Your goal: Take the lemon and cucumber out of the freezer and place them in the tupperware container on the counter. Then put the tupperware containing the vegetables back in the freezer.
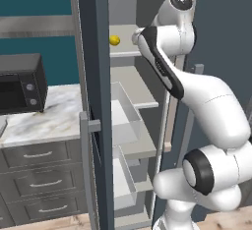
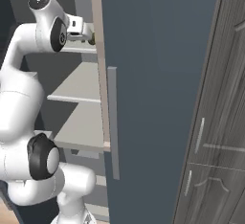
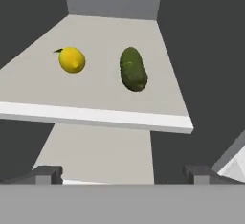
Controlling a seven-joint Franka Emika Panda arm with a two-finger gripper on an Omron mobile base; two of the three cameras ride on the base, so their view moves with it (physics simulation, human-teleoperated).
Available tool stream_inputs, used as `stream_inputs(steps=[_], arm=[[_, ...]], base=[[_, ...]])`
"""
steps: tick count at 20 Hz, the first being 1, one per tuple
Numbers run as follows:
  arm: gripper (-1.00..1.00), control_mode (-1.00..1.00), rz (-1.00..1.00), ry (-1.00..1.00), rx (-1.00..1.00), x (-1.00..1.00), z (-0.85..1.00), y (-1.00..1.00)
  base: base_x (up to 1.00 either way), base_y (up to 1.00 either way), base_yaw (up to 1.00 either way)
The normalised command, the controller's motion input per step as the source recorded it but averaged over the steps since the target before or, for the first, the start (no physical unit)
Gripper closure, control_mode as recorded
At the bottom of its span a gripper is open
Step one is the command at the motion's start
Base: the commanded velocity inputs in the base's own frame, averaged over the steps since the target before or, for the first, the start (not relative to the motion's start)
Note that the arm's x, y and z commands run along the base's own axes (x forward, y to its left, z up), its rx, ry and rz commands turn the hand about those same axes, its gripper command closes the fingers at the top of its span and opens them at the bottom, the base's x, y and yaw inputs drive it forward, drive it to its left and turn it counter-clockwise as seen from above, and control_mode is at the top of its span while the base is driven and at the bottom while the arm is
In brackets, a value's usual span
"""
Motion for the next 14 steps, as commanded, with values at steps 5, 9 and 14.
stream_inputs(steps=[5, 9, 14], arm=[[-1.0, -1.0, 0.0, 0.0, -0.17, 0.53, 0.0, 0.09], [-1.0, -1.0, 0.01, 0.03, -0.12, 0.68, 0.0, 0.0], [-1.0, -1.0, 0.01, 0.11, -0.07, 0.69, 0.0, 0.0]], base=[[0.0, 0.0, 0.0], [0.0, 0.0, 0.0], [0.0, 0.0, 0.0]])
